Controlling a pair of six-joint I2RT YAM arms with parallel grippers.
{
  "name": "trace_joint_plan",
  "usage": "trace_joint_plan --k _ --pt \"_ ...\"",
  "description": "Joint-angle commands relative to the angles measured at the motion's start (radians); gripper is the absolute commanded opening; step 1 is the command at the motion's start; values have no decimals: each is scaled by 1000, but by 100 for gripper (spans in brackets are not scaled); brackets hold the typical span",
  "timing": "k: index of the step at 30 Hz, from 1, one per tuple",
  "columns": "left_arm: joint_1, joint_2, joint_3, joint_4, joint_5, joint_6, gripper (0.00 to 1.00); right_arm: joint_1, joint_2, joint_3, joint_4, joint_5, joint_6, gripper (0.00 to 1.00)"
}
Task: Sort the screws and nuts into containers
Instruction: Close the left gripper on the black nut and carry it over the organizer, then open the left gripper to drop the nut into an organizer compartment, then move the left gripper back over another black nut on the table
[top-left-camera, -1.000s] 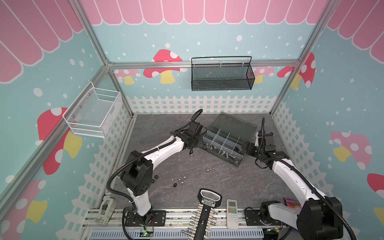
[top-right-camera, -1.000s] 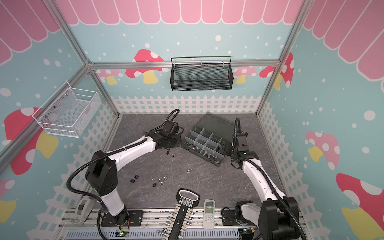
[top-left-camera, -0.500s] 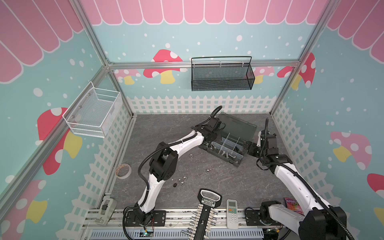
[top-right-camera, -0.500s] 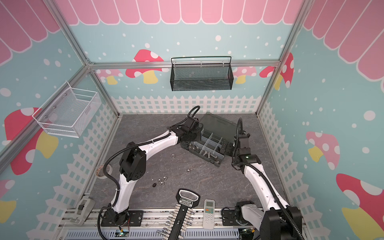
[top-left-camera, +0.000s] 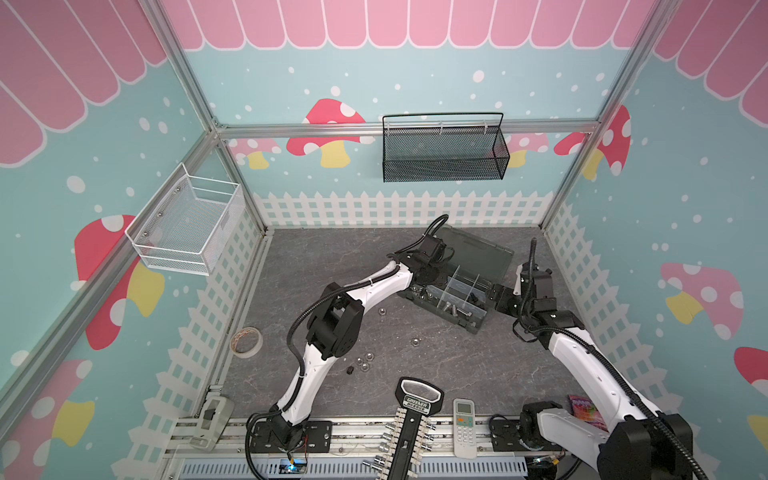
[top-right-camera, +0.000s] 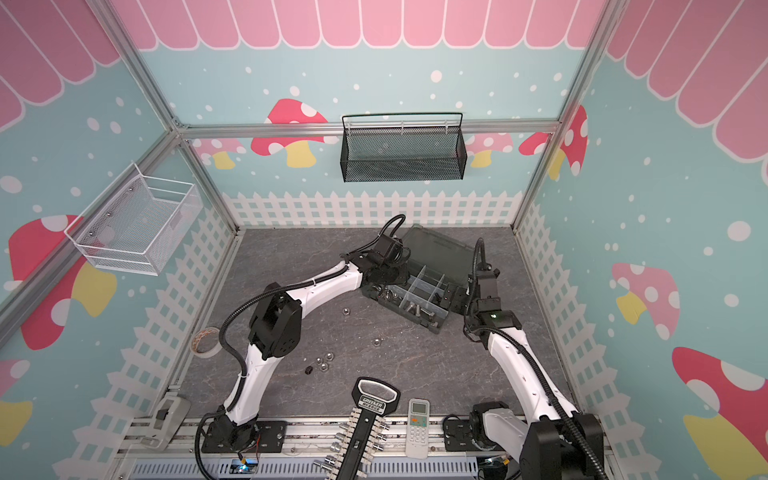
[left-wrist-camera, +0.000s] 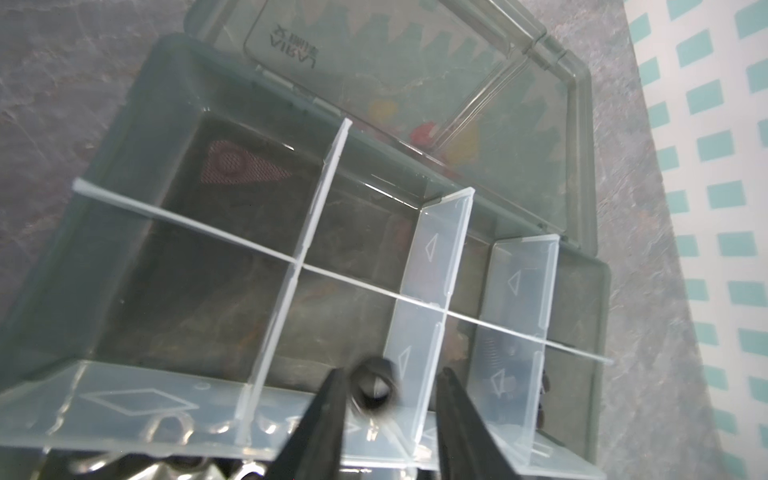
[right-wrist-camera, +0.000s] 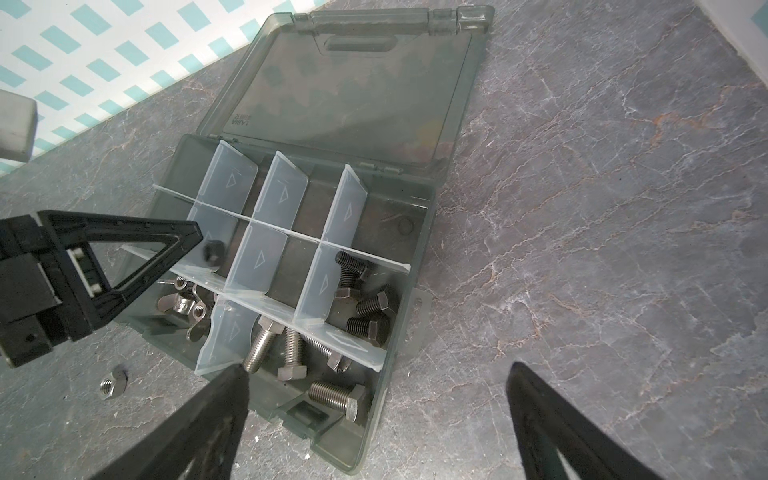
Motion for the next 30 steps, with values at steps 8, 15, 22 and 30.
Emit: trace_joint_plan --k 8,15,22,30 --pt "-19 -101 -35 -4 -32 22 45 -5 -2 5 15 3 6 98" --pt "-19 -360 -308 -3 -179 9 52 -5 -1 7 11 16 6 98" --pt "-11 -728 -762 -47 -375 -125 54 -5 -7 2 1 28 9 98" --pt "63 -1152 -1187 -239 -472 -383 54 -5 -9 -9 6 23 23 98"
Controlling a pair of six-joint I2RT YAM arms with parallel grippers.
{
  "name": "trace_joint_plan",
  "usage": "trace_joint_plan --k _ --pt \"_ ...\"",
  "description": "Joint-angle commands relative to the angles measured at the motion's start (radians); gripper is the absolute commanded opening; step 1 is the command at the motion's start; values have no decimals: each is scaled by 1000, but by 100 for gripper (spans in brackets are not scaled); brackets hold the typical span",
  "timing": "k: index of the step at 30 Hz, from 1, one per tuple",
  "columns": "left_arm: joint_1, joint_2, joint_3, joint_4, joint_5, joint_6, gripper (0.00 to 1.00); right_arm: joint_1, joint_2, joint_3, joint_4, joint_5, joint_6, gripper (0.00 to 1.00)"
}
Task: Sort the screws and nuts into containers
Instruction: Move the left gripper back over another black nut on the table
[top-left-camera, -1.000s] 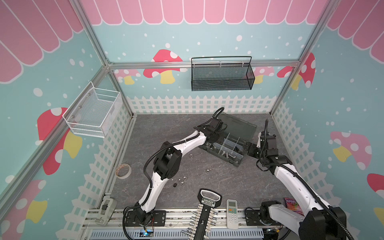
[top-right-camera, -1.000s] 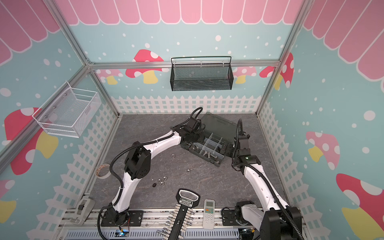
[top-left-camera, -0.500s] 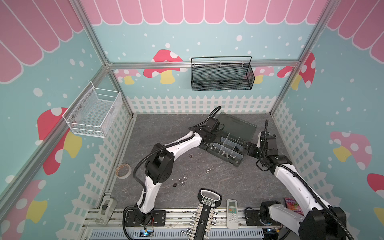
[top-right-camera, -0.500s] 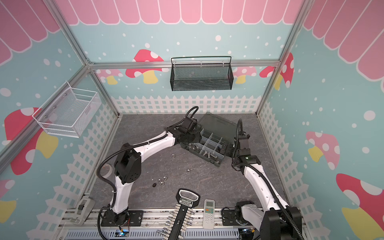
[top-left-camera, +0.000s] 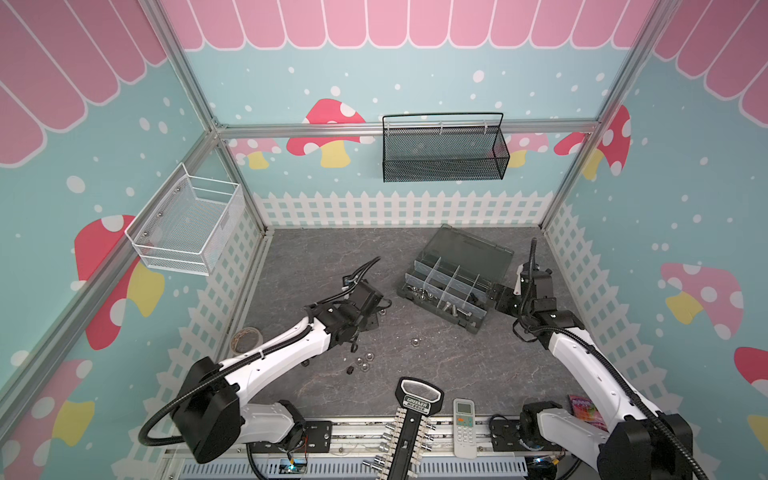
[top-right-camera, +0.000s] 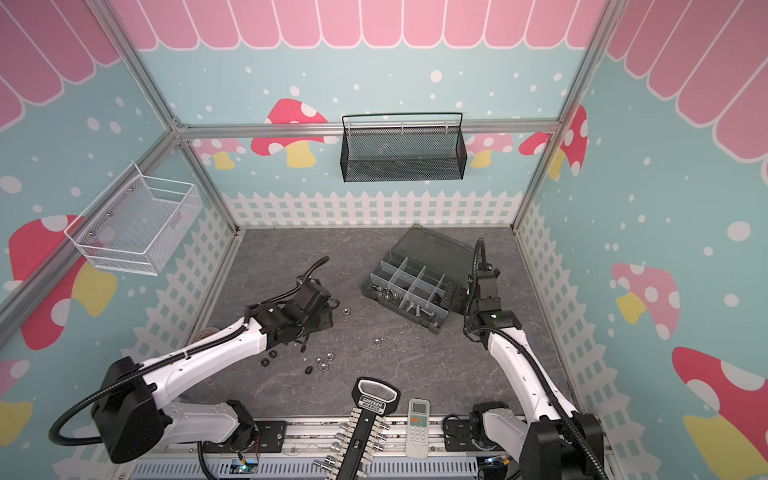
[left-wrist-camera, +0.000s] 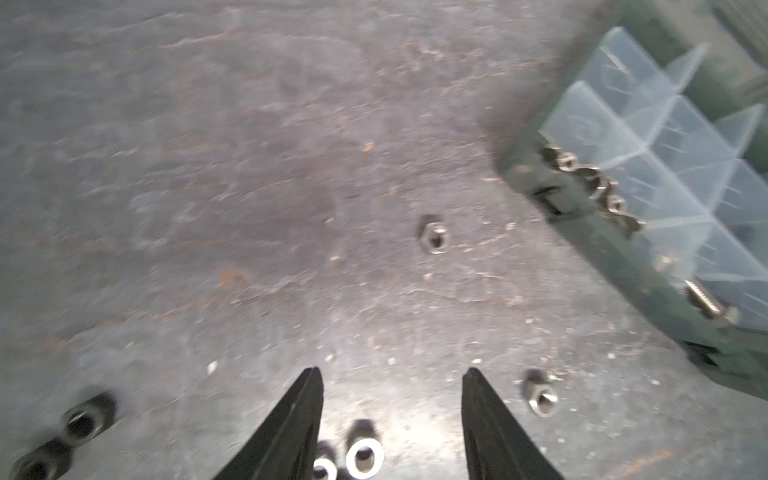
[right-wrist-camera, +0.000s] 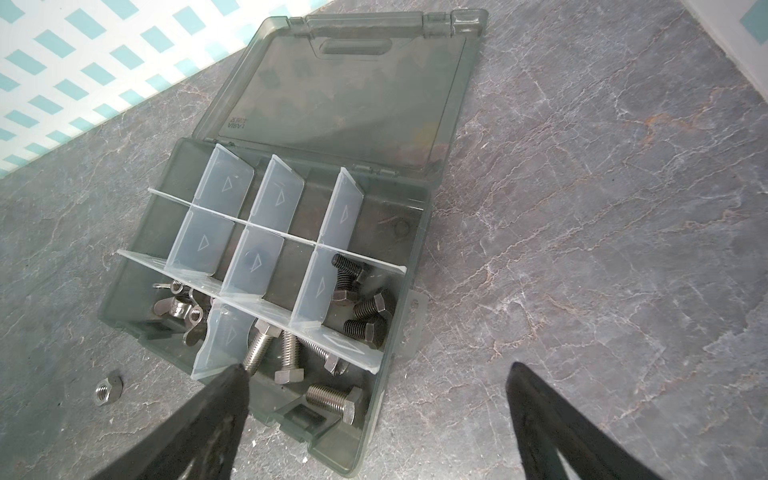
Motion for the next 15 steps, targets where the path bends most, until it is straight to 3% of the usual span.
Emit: trace_joint_plan --k 1,9,15 --pt "50 -155 -122 -111 -72 -164 54 -5 -9 -12 9 10 18 98" --pt "323 -451 -362 -139 48 -207 53 -6 6 -22 34 -30 28 98" --pt "473 -447 -385 -119 115 -107 51 -5 0 -24 33 -27 25 98"
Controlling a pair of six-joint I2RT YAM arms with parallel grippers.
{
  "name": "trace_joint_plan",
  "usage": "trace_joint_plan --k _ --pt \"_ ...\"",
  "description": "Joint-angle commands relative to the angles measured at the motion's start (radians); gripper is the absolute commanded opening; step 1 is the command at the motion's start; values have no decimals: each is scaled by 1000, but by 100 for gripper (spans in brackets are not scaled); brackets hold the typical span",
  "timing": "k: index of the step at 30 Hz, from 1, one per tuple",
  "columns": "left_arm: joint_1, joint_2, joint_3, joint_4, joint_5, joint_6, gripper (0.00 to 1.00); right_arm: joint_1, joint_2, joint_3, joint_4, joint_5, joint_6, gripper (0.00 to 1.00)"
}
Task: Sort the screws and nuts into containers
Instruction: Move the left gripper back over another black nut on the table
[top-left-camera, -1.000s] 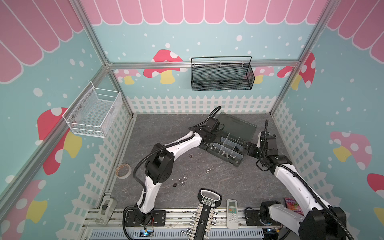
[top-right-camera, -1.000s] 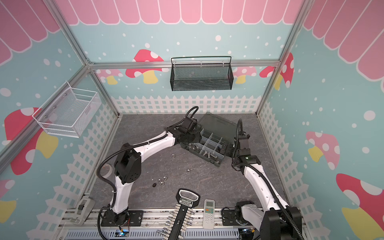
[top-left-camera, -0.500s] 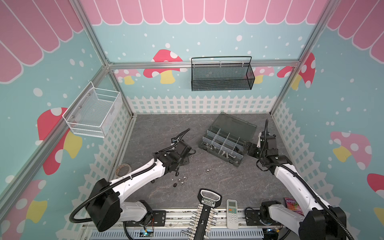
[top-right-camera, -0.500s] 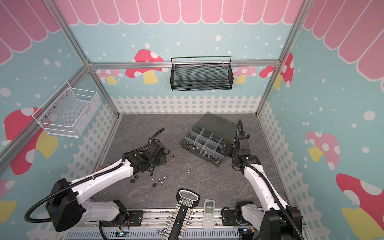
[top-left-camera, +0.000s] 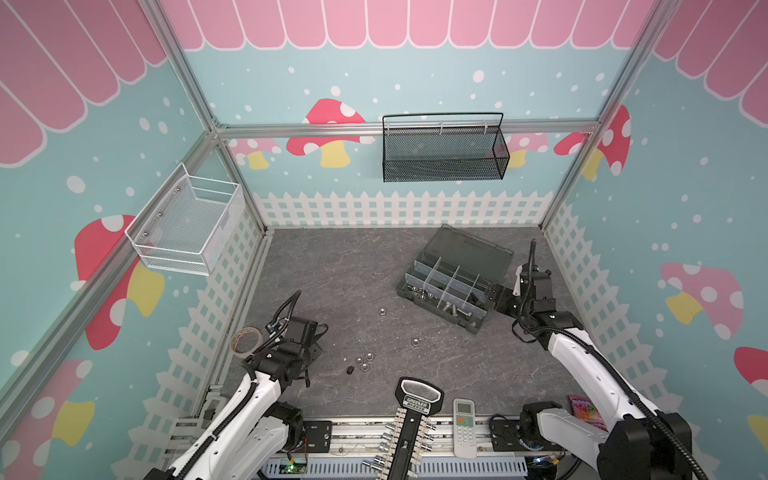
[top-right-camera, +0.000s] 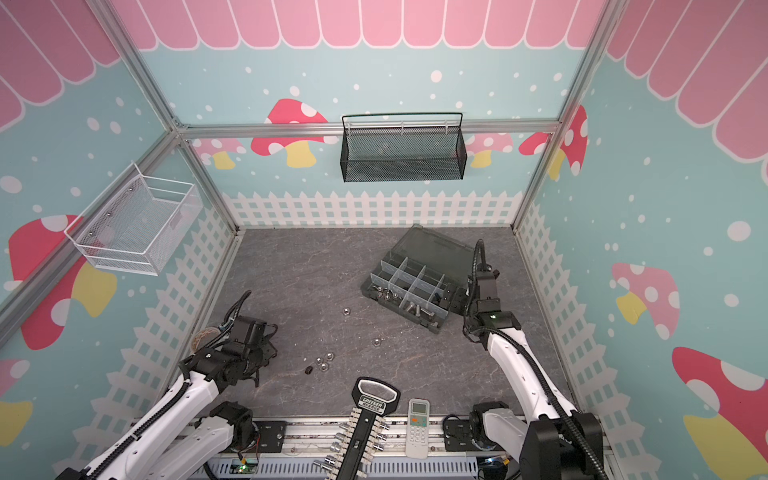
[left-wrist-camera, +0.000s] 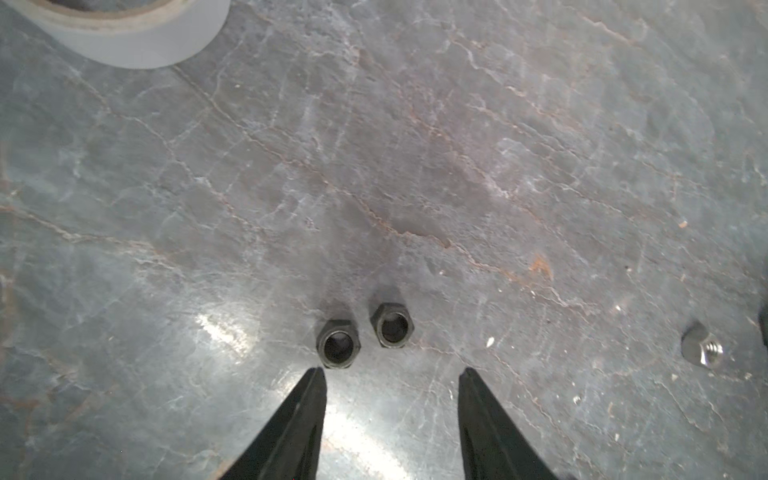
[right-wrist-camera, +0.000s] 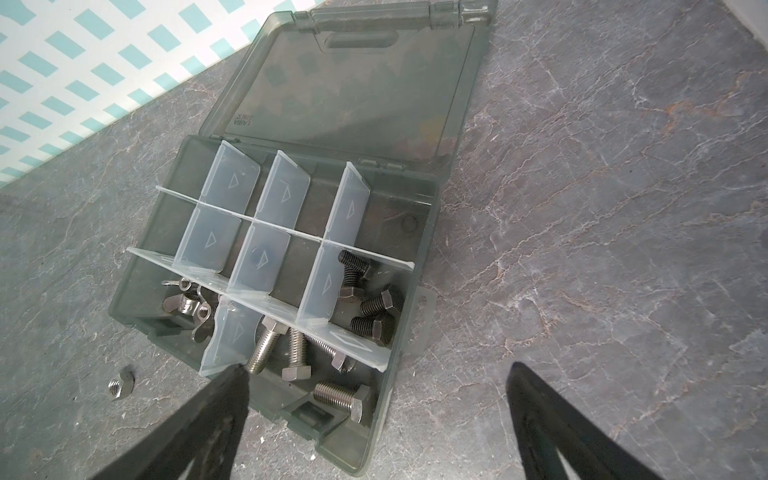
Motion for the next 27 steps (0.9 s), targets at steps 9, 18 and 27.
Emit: trace_joint_plan --k 9,18,27 --pt "58 184 44 144 116 161 45 -5 9 -15 20 -3 11 98" --pt "78 264 44 187 106 179 43 -5 3 -16 17 2 3 98" --pt "118 340 9 263 144 192 42 -5 1 -16 14 4 2 98"
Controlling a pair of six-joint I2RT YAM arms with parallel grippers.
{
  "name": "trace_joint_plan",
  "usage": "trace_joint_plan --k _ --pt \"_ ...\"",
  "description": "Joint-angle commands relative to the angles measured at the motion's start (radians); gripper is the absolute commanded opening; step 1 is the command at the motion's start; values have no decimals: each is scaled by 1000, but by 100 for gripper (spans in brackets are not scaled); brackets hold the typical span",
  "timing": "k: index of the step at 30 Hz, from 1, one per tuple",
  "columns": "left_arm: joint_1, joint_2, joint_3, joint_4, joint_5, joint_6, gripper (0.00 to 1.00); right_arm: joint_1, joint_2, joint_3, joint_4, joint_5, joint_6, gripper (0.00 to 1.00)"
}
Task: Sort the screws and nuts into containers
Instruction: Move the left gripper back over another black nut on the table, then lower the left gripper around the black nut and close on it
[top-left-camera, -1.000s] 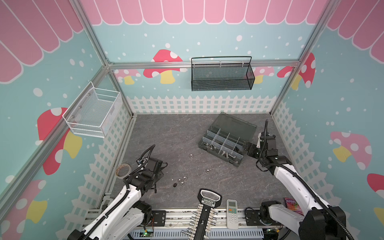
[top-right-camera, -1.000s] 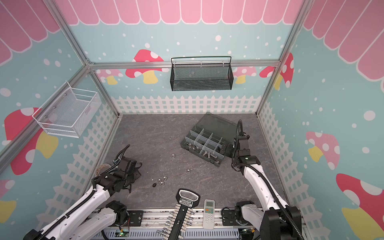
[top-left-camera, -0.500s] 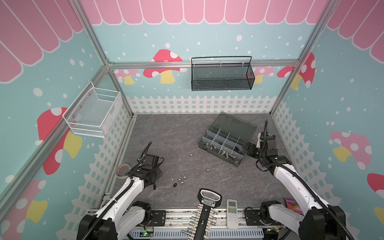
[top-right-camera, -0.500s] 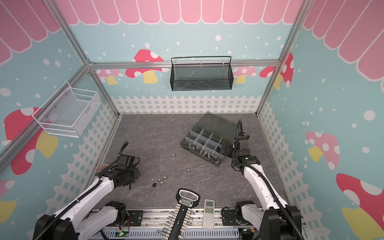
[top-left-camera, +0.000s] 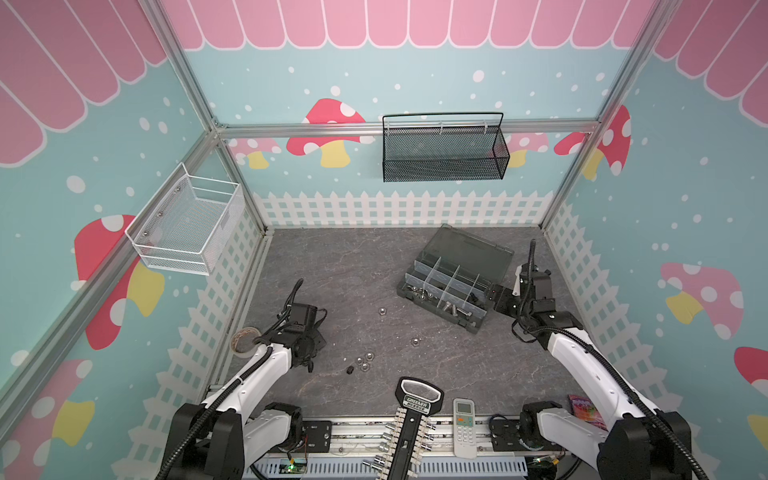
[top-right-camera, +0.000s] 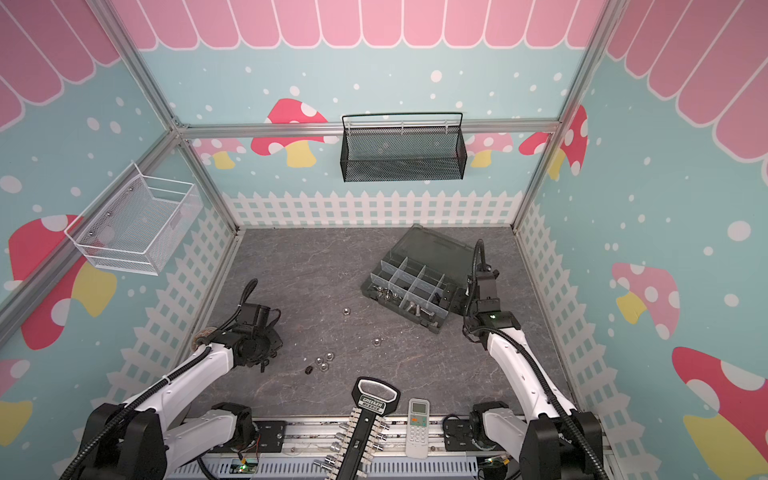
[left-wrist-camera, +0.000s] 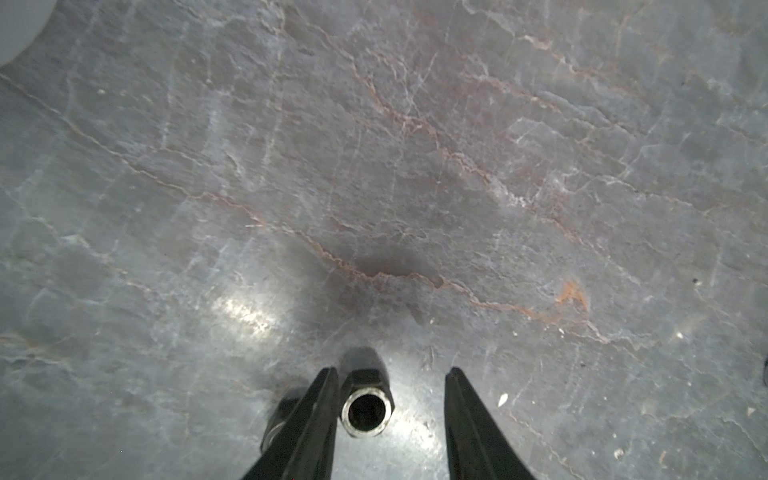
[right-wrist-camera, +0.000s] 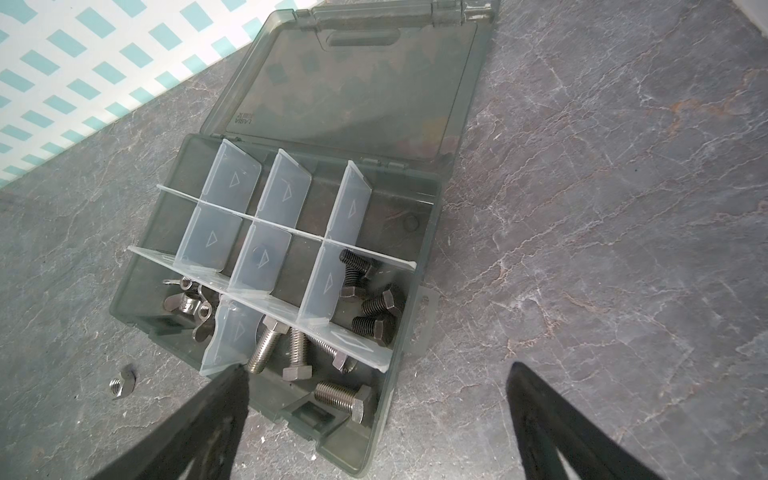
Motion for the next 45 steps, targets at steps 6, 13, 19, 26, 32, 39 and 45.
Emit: trace_joint_plan --k 6,13,19,26,32,39,45 --pt "19 62 -26 46 41 9 40 -5 -6 -12 -1 19 3 98" --pt "20 42 -42 -43 35 -49 39 -5 -14 -10 -11 40 12 98" --pt "20 31 -44 -80 27 -58 36 -5 -34 -15 -11 62 21 98" --pt "19 69 -28 -81 25 -49 32 -5 -32 -15 -14 63 26 98" --pt "9 92 -11 -96 26 -51 32 -5 -27 -13 -10 62 32 98" --pt "-19 147 27 -122 24 -56 33 -6 -20 -11 -2 65 34 98" --pt "-45 186 49 -126 22 -64 32 -5 -25 -10 -2 74 28 98"
